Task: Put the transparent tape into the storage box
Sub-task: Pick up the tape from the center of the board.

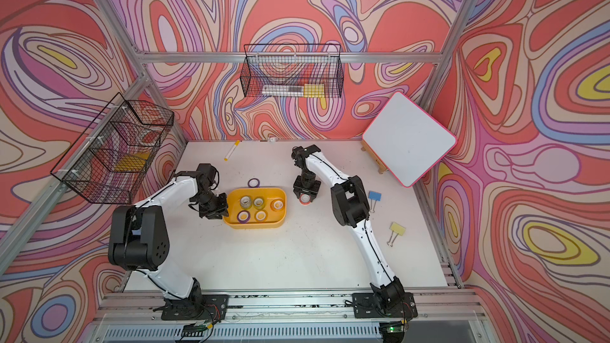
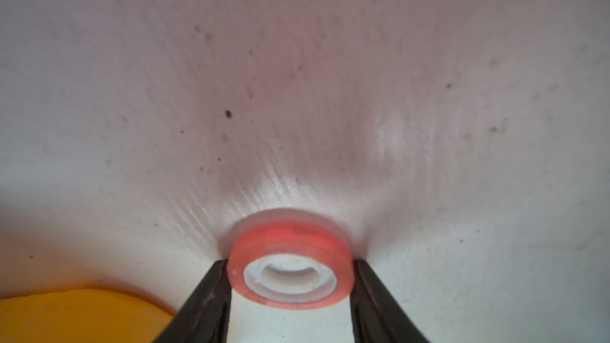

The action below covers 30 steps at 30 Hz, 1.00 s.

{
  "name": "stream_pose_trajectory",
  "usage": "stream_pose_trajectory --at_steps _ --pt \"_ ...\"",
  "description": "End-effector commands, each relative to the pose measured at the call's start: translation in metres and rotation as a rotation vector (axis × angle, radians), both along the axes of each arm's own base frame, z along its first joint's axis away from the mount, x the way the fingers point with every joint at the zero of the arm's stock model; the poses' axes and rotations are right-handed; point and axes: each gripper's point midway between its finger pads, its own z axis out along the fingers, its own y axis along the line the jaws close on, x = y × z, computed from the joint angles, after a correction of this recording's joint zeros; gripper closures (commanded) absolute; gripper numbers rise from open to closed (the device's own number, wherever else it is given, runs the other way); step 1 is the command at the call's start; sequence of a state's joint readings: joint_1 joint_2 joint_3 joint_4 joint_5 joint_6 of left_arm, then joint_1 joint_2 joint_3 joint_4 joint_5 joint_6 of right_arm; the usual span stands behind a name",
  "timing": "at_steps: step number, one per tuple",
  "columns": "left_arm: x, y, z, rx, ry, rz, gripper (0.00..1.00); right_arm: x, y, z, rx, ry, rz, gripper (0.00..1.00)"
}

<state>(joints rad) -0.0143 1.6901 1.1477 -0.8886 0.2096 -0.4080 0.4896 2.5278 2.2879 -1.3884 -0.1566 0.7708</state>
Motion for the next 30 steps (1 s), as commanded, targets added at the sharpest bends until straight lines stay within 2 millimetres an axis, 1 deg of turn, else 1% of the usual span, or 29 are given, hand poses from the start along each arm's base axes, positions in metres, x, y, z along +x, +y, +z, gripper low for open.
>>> stream_pose_trajectory --at_steps 1,9,13,18,21,25,28,30 --pt "-0.002 0.002 0.002 0.016 -0.019 -0.009 0.70 -0.009 -0.008 0.003 -0.025 0.014 0.007 0.56" --pt "-0.004 0.002 -0.001 0.014 -0.018 -0.007 0.70 -0.016 -0.014 0.027 -0.025 -0.015 0.013 0.58" --pt "-0.004 0.001 0.000 0.010 -0.021 -0.009 0.70 -0.019 -0.016 0.047 -0.018 -0.044 0.017 0.58" --pt "-0.004 0.001 0.000 0.010 -0.023 -0.008 0.70 -0.024 -0.012 0.076 0.005 -0.083 0.020 0.58" --pt "-0.005 0.001 -0.001 0.011 -0.021 -0.009 0.70 -0.027 -0.002 0.091 0.026 -0.106 0.032 0.58" --pt "-0.007 0.001 -0.001 0.010 -0.021 -0.009 0.70 -0.031 0.020 0.108 0.051 -0.137 0.058 0.58" --pt "-0.008 0.002 -0.001 0.012 -0.022 -0.011 0.70 -0.037 0.039 0.114 0.075 -0.152 0.073 0.58" --pt "-0.009 0.002 -0.002 0.011 -0.023 -0.015 0.70 -0.040 0.051 0.115 0.097 -0.155 0.076 0.58"
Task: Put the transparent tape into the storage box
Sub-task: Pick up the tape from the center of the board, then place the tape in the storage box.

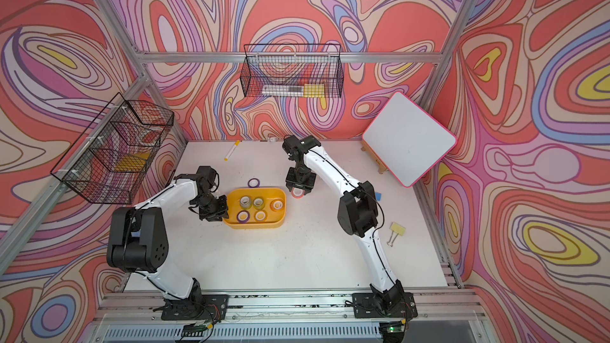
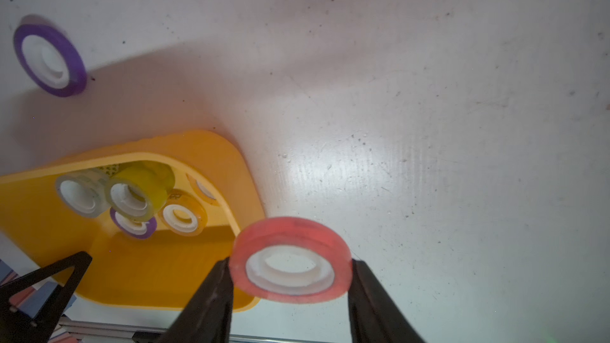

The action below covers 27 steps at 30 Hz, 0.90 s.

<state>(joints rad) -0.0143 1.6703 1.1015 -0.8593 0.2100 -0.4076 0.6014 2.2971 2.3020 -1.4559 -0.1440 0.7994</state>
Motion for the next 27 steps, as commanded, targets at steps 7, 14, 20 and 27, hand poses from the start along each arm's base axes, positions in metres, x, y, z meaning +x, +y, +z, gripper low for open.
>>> stream_pose_trajectory --at_steps 7,14,20,27 --pt "-0.006 0.001 0.002 0.008 -0.015 -0.026 0.70 -0.015 0.059 0.000 0.087 -0.004 0.028 0.58" --pt "-0.006 0.000 0.002 0.006 -0.025 -0.032 0.69 -0.020 0.089 -0.019 0.132 0.009 0.046 0.58" --pt "-0.006 -0.001 0.002 -0.005 -0.030 -0.027 0.69 -0.012 0.097 -0.055 0.128 0.026 0.042 0.58" --pt "-0.007 0.000 0.006 0.004 -0.028 -0.050 0.69 0.000 0.091 -0.089 0.068 0.026 0.041 0.57"
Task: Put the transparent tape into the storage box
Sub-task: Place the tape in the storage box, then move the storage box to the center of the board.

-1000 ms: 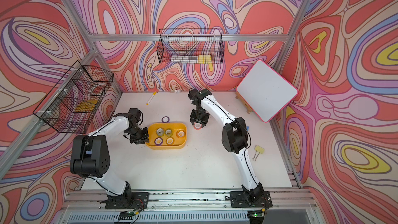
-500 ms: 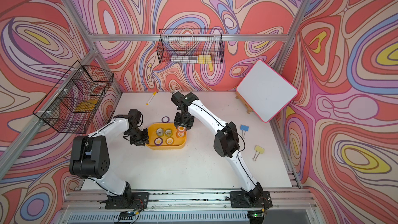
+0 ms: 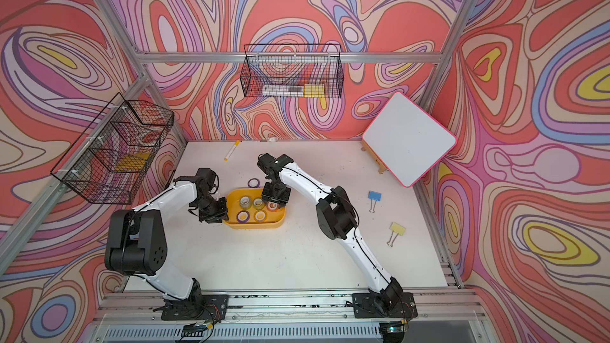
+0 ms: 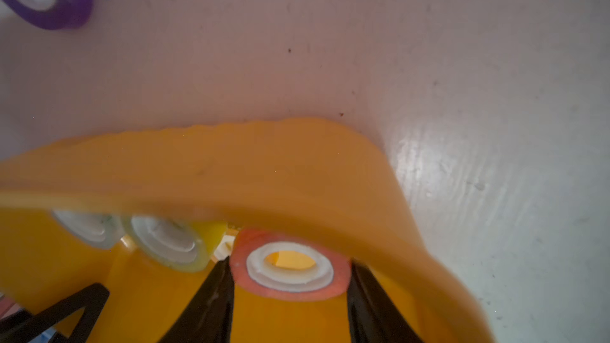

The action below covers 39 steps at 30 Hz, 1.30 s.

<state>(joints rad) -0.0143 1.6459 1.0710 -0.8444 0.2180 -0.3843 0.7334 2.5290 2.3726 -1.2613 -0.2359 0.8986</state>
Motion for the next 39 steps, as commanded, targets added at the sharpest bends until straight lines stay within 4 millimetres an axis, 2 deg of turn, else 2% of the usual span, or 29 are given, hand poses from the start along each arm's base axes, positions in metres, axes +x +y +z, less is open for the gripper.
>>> stream_pose_trajectory --at_steps 1,4,9,12,15,21,25,30,34,39 --pt "-0.003 0.002 0.007 0.014 -0.014 -0.029 0.69 0.012 -0.005 -0.010 -0.025 -0.025 -0.010 0.57" --pt "-0.003 0.003 0.010 0.021 -0.016 -0.032 0.69 0.015 -0.008 -0.007 -0.032 -0.039 -0.016 0.56" --pt "-0.004 0.002 0.009 0.016 -0.015 -0.023 0.69 0.016 -0.012 0.003 -0.033 -0.048 -0.016 0.42" --pt "-0.004 0.002 0.008 0.013 -0.013 -0.015 0.69 0.015 -0.011 0.014 -0.021 -0.055 -0.012 0.38" --pt "-0.002 0.002 0.008 0.013 -0.015 -0.015 0.69 0.016 -0.008 0.034 0.011 -0.077 -0.014 0.38" --pt "0.001 0.002 0.008 0.015 -0.010 -0.017 0.69 0.013 -0.010 0.086 0.068 -0.134 -0.012 0.38" --pt "0.006 0.002 0.008 0.017 -0.011 -0.015 0.69 0.004 -0.022 0.106 0.070 -0.139 -0.004 0.43" --pt "0.014 0.003 0.017 0.020 -0.036 -0.010 0.67 -0.009 -0.052 0.103 -0.008 -0.117 0.011 0.53" --pt "0.018 0.002 0.027 0.018 -0.055 -0.014 0.52 -0.015 -0.069 0.088 -0.070 -0.094 0.040 0.59" --pt "0.020 0.002 0.043 0.014 -0.092 -0.017 0.36 -0.015 -0.066 0.065 -0.068 -0.047 0.071 0.60"
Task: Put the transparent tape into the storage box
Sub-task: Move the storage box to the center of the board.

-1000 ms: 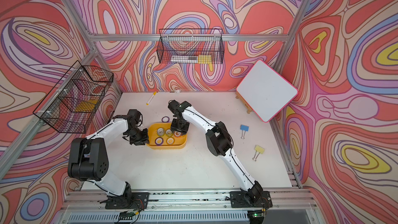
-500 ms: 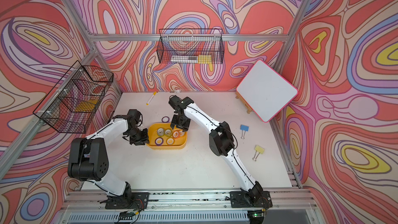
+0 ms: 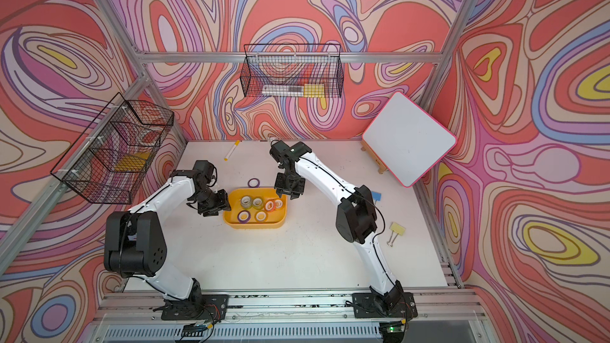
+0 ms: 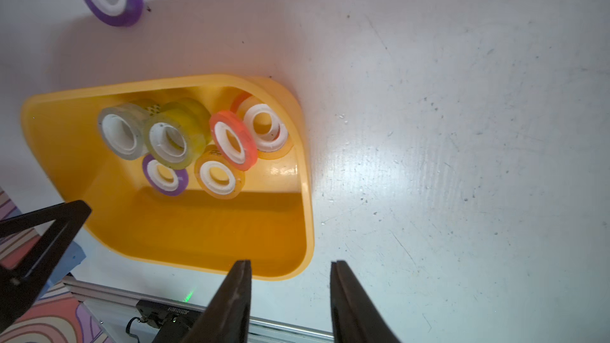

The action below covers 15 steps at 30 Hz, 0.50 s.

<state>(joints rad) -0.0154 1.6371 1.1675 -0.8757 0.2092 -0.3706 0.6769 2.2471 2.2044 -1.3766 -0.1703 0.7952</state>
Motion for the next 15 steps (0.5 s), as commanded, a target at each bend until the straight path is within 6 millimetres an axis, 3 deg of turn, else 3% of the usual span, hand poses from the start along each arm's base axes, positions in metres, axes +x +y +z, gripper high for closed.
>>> stream_pose_trajectory --at_steps 1,7,12,15 --pt "-0.002 0.001 0.019 0.004 -0.022 -0.004 0.36 0.001 0.000 -0.019 -0.014 0.029 0.040 0.60" --pt "0.001 -0.007 0.032 -0.035 -0.057 -0.032 0.29 0.004 0.006 -0.040 0.003 0.069 0.066 0.66" --pt "0.006 -0.003 0.045 -0.013 -0.103 -0.039 0.28 0.009 -0.001 -0.050 -0.011 0.082 0.064 0.71" --pt "0.009 -0.003 0.052 -0.012 -0.135 -0.048 0.28 0.010 -0.005 -0.055 -0.011 0.089 0.054 0.79"
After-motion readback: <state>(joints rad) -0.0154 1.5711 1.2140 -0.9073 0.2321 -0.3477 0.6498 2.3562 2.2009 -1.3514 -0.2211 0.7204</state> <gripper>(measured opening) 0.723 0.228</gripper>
